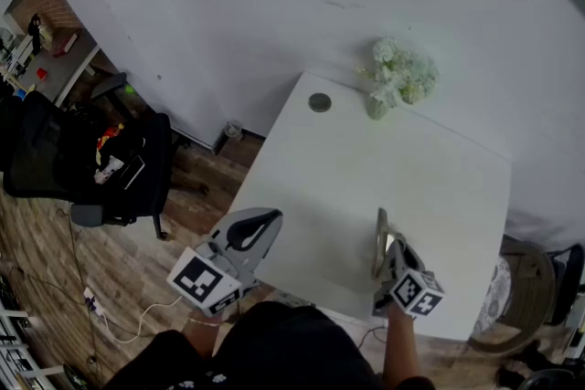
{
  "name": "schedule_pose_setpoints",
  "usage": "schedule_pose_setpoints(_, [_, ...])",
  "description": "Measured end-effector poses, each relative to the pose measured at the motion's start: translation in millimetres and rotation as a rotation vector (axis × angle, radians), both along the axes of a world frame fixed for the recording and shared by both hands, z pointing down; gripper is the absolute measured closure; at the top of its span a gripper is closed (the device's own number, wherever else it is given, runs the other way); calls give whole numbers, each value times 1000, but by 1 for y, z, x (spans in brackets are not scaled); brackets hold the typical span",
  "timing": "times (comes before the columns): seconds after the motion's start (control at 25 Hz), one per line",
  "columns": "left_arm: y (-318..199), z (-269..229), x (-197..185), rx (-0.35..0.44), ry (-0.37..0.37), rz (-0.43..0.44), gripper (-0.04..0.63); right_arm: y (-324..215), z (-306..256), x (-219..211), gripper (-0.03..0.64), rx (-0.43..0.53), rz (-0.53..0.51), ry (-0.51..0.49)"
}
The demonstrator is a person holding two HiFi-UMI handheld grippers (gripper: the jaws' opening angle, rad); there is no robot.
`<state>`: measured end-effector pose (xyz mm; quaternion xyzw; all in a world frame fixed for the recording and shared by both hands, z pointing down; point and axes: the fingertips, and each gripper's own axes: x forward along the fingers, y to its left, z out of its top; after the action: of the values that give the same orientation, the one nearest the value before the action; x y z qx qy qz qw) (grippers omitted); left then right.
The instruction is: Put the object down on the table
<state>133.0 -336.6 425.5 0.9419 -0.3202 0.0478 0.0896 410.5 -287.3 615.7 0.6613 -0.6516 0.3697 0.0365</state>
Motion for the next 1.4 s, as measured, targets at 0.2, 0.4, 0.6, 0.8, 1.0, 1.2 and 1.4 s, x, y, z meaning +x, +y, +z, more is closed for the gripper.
schedule_pose_setpoints(0.2, [3,-1,-2,0,-2,0,595,4,2,0,537,-10,-6,6])
schedule_pose_setpoints(0.4, [7,0,-4,-10,-7,-3,595,6,6,-2,505,-29,-28,47])
schedule_pose_setpoints(0.6, [11,-3,-5,-11,-3,2,595,15,3,7,495,-32,-3,108])
schedule_pose_setpoints(0.8, [16,-11,-3,38,15,23,595,25,-11,14,497,8,41,115])
schedule_pose_setpoints(1.0, [26,-13,-1,41,18,39,595,30,-44,19,499,83,76,137])
schedule_pose_setpoints(1.2, [37,-15,0,49,20,55,595,41,-86,4,540,196,60,136])
schedule_pose_setpoints(1.4, [54,-16,5,46,14,80,595,63,-120,-3,606,298,61,148])
